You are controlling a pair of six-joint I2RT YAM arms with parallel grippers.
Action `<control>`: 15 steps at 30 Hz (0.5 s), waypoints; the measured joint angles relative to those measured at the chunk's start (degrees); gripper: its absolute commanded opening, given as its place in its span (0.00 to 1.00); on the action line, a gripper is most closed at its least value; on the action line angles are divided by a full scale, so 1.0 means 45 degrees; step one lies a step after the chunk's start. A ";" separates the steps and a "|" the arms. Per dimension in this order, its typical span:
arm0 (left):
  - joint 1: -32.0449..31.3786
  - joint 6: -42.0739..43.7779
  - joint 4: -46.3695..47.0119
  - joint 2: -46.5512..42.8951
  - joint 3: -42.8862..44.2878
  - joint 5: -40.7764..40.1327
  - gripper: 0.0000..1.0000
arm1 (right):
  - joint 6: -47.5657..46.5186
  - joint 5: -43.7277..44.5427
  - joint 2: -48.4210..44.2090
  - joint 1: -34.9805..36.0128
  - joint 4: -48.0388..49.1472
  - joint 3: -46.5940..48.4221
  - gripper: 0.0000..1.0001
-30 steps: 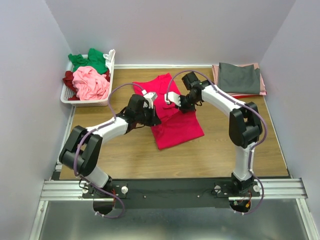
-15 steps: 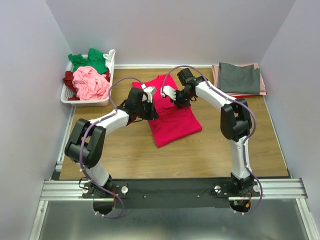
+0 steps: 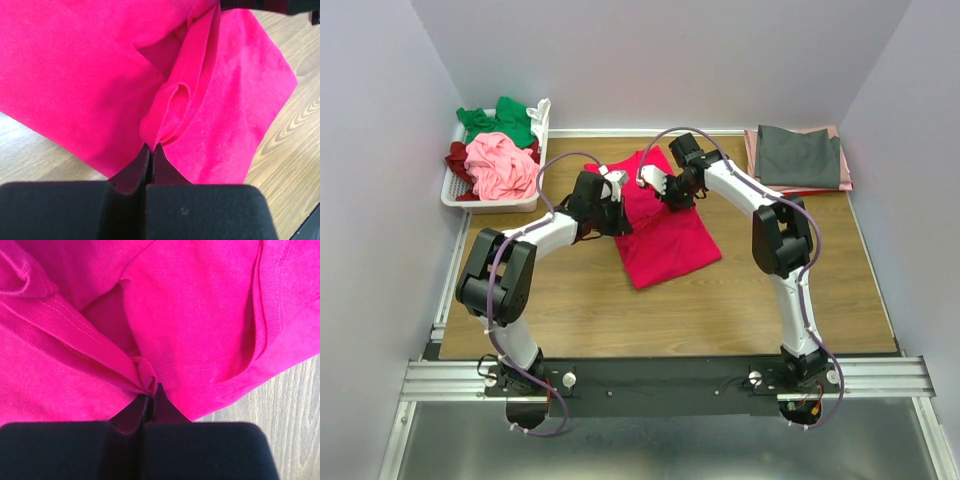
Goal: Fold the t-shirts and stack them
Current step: Fold the tshirt
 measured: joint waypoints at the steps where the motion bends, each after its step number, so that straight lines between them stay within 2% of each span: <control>1: 0.0034 0.0029 -0.0049 0.0044 0.0073 0.0000 0.00 | 0.0019 0.0005 0.0029 0.0000 0.0000 -0.0005 0.02; 15: 0.0112 0.0772 -0.0801 0.0811 0.1297 -0.0617 0.00 | 0.0151 0.0146 0.0223 0.0000 0.0049 0.0272 0.03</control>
